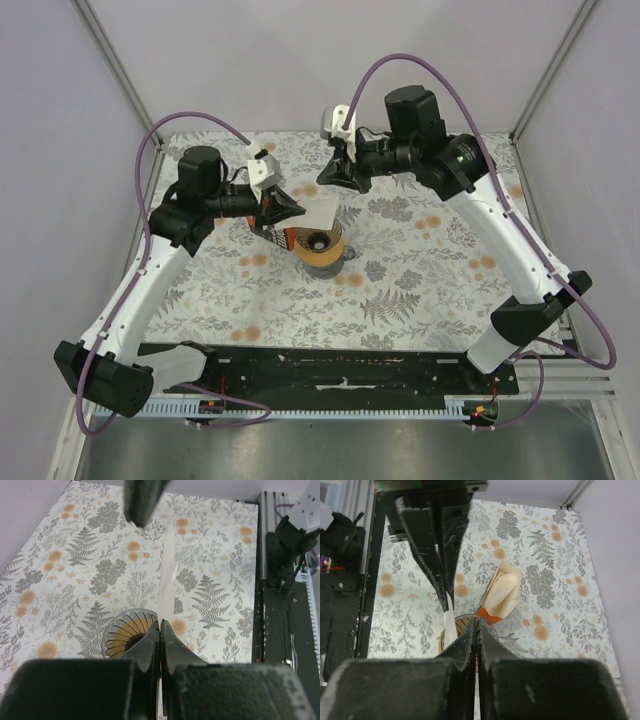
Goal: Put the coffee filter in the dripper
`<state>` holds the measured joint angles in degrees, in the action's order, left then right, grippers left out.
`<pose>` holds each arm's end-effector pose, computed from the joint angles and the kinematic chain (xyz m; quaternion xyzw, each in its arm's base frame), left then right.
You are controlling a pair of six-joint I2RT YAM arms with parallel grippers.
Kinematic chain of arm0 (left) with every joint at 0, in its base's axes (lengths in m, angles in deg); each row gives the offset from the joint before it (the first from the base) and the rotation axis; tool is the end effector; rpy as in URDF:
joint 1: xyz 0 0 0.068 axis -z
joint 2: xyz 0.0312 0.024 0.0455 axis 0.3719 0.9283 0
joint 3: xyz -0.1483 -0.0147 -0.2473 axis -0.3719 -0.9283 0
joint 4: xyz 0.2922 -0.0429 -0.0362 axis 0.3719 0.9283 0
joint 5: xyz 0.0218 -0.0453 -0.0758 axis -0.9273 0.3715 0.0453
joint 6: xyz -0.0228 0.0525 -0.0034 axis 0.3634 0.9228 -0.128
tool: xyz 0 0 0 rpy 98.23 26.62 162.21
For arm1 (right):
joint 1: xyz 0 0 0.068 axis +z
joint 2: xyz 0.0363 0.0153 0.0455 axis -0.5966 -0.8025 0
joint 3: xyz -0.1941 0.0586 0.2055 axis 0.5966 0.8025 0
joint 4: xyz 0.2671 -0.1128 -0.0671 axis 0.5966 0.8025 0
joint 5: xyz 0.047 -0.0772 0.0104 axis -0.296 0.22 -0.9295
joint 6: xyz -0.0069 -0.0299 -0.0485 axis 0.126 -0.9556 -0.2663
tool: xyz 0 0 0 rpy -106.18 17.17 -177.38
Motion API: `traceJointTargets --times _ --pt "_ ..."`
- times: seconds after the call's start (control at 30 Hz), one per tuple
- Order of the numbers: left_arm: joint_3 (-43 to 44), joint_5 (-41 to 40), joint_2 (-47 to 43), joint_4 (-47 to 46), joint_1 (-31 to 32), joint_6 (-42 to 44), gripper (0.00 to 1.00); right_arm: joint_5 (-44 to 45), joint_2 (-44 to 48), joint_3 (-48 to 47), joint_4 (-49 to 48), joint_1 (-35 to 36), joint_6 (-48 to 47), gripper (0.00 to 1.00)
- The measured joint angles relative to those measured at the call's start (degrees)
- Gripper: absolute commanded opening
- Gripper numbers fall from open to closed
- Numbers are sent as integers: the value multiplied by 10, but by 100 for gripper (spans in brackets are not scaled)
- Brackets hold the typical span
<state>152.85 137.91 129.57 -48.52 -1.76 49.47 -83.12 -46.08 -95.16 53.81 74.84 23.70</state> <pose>0.2539 -0.1283 0.4187 0.4973 0.5948 -0.3822 0.5028 0.2711 0.2463 0.5155 -0.6107 0.5466 0.3079 0.4832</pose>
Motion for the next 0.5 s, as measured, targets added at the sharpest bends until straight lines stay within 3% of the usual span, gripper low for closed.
traceJointTargets --times 0.07,0.23,0.37,0.5 --pt "2 -5 0 19 0 32 2 -12 -6 -12 0 -15 22 0" --pt "11 -13 -3 34 0 56 2 -25 -10 -21 0 -31 50 25" --pt "12 -14 -8 28 1 6 2 -32 -1 -18 2 -22 53 50" --pt "12 -13 -17 11 0 -66 2 2 22 -12 3 8 57 60"
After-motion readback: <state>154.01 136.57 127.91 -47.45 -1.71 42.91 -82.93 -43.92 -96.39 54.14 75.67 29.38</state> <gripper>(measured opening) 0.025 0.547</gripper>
